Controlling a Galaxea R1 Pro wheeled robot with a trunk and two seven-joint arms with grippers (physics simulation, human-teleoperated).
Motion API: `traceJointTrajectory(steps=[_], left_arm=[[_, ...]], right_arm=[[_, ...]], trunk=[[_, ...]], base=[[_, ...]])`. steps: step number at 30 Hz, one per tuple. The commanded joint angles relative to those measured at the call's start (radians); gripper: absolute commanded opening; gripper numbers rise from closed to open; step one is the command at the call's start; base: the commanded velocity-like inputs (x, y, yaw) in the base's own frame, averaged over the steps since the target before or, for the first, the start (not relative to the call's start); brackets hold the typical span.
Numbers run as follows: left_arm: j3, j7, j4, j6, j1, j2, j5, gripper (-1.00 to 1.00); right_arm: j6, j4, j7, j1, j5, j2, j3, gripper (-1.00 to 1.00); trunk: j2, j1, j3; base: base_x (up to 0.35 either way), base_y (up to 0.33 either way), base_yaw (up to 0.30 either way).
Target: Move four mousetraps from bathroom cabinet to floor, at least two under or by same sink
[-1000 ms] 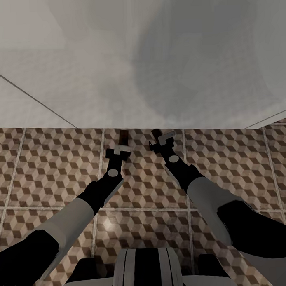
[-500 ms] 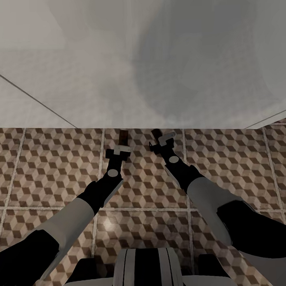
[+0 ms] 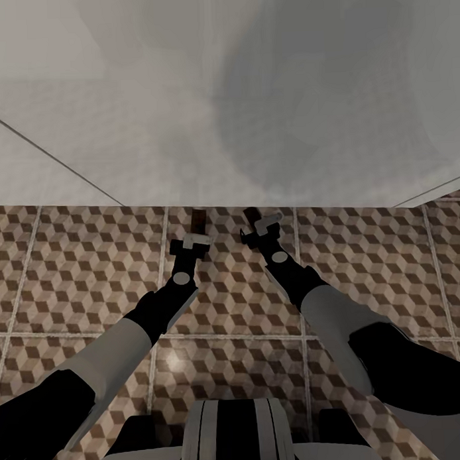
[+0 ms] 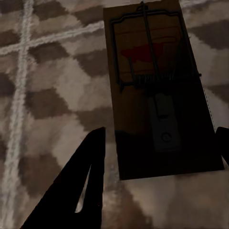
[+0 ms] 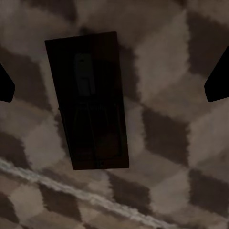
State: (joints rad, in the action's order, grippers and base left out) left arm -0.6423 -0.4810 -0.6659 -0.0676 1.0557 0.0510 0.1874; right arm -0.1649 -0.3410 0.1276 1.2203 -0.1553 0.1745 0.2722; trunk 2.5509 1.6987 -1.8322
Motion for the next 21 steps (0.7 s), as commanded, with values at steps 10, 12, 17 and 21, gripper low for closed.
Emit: traceJointTrajectory(steps=[10,12,17,21], left_arm=[[-0.007,-0.007,0.0,-0.006,0.001,0.0,0.011,1.0],[-0.007,-0.007,0.0,-0.006,0.001,0.0,0.011,1.0],[-0.007,-0.007,-0.001,-0.006,0.001,0.0,0.011,1.0],[-0.007,-0.008,-0.002,-0.006,0.001,0.0,0.011,1.0]], right_arm=[[-0.001,0.002,0.009,0.001,-0.01,0.0,0.004,1.0],[-0.001,0.002,0.009,0.001,-0.01,0.0,0.004,1.0],[-0.001,0.002,0.009,0.001,-0.01,0.0,0.004,1.0],[-0.001,0.002,0.009,0.001,-0.01,0.0,0.004,1.0]], trunk=[[0.0,0.0,0.0],[0.0,0.0,0.0],[0.0,0.0,0.0],[0.0,0.0,0.0]], base=[[0.0,0.0,0.0],[0.0,0.0,0.0],[0.0,0.0,0.0],[0.0,0.0,0.0]])
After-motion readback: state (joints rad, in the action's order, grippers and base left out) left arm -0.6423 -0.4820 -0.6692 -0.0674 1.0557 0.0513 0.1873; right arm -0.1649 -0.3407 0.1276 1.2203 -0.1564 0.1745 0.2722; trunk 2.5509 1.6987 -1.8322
